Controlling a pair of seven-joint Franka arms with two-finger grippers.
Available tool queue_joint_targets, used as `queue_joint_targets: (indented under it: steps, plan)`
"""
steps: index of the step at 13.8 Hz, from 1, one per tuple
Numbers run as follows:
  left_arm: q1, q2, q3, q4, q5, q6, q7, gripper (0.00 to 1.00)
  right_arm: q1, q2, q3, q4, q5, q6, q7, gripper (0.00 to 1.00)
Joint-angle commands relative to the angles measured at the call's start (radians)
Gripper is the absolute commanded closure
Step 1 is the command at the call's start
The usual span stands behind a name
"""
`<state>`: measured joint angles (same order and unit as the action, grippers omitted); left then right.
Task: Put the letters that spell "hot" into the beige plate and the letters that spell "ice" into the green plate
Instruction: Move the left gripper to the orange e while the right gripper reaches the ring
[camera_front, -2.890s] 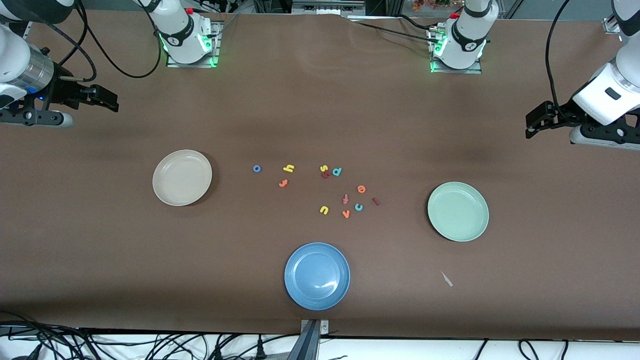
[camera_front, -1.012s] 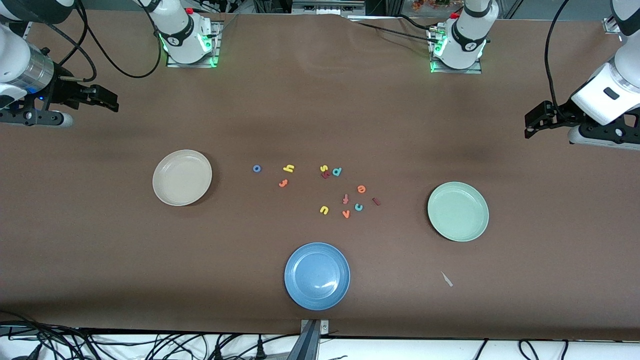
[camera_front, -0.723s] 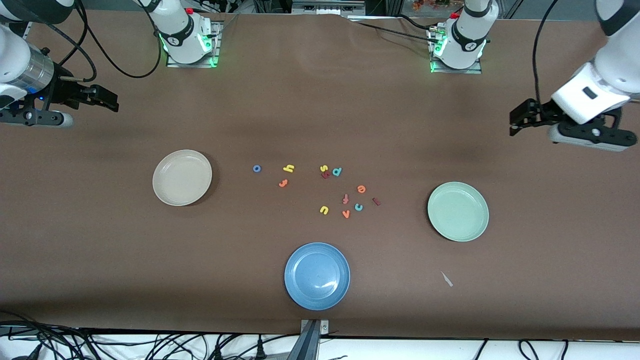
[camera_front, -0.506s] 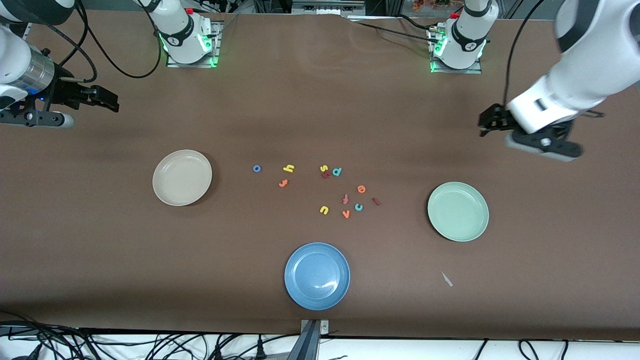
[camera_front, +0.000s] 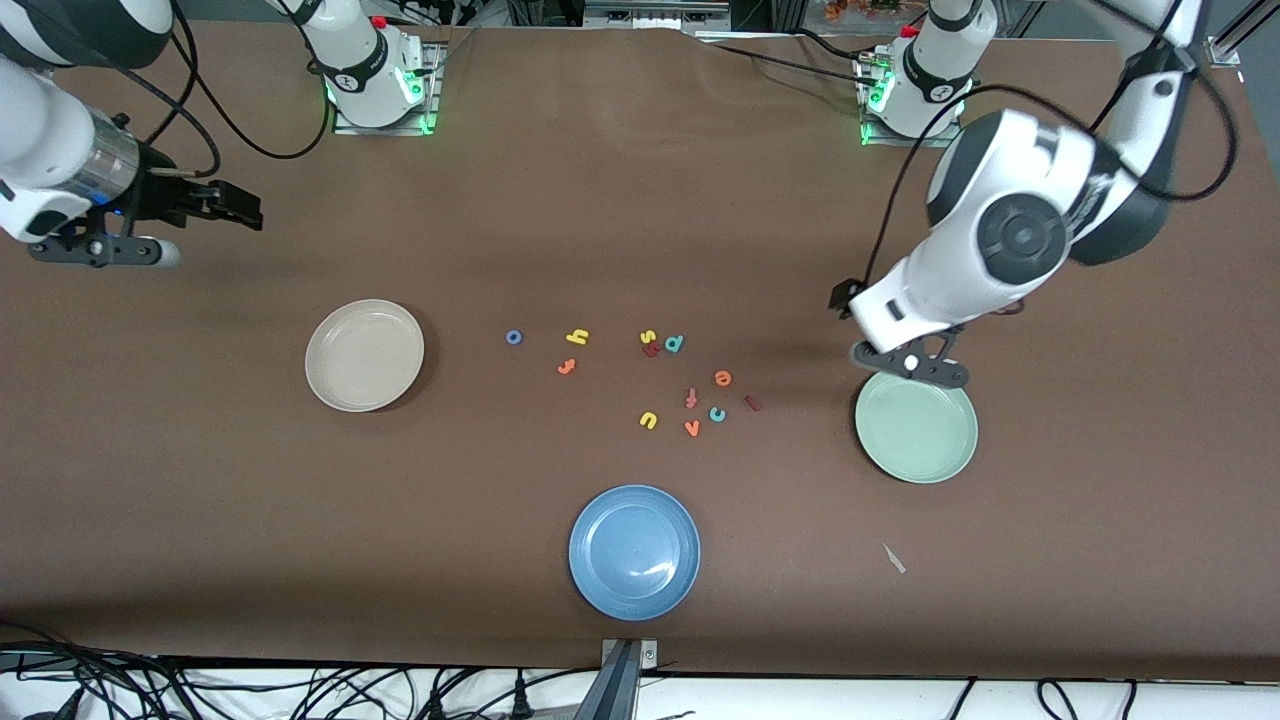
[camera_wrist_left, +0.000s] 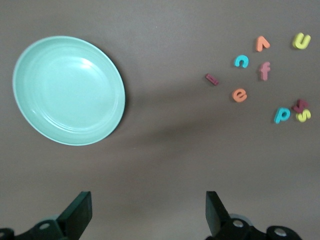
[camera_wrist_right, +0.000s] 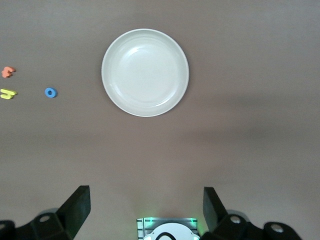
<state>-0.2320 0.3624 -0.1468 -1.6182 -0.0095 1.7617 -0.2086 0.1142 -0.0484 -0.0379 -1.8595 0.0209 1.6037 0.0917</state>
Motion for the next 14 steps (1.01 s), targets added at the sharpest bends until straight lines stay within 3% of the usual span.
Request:
queue_joint_targets:
  steps: [1, 4, 9, 12, 13, 14]
  plan:
    - [-0.053, 0.125, 0.007, 0.124, -0.012, -0.011, -0.222, 0.0, 0.076, 0.051, -0.002, 0.0, 0.017, 0.06, 0.093, 0.0]
    - [-0.114, 0.21, 0.007, 0.156, -0.012, 0.057, -0.348, 0.0, 0.169, 0.113, -0.002, 0.0, 0.017, 0.149, 0.224, 0.0]
    - [-0.176, 0.342, 0.007, 0.149, 0.045, 0.329, -0.279, 0.0, 0.261, 0.225, -0.002, -0.003, 0.074, 0.306, 0.379, 0.0]
    - [-0.197, 0.403, 0.007, 0.144, 0.042, 0.43, -0.249, 0.0, 0.32, 0.283, 0.0, -0.059, 0.077, 0.474, 0.456, 0.0]
    - [-0.202, 0.421, 0.007, 0.144, 0.042, 0.458, -0.258, 0.02, 0.335, 0.297, 0.001, -0.076, 0.079, 0.53, 0.488, 0.0]
    - [-0.214, 0.432, 0.007, 0.143, 0.04, 0.466, -0.262, 0.12, 0.344, 0.314, 0.007, -0.089, 0.079, 0.571, 0.506, 0.0]
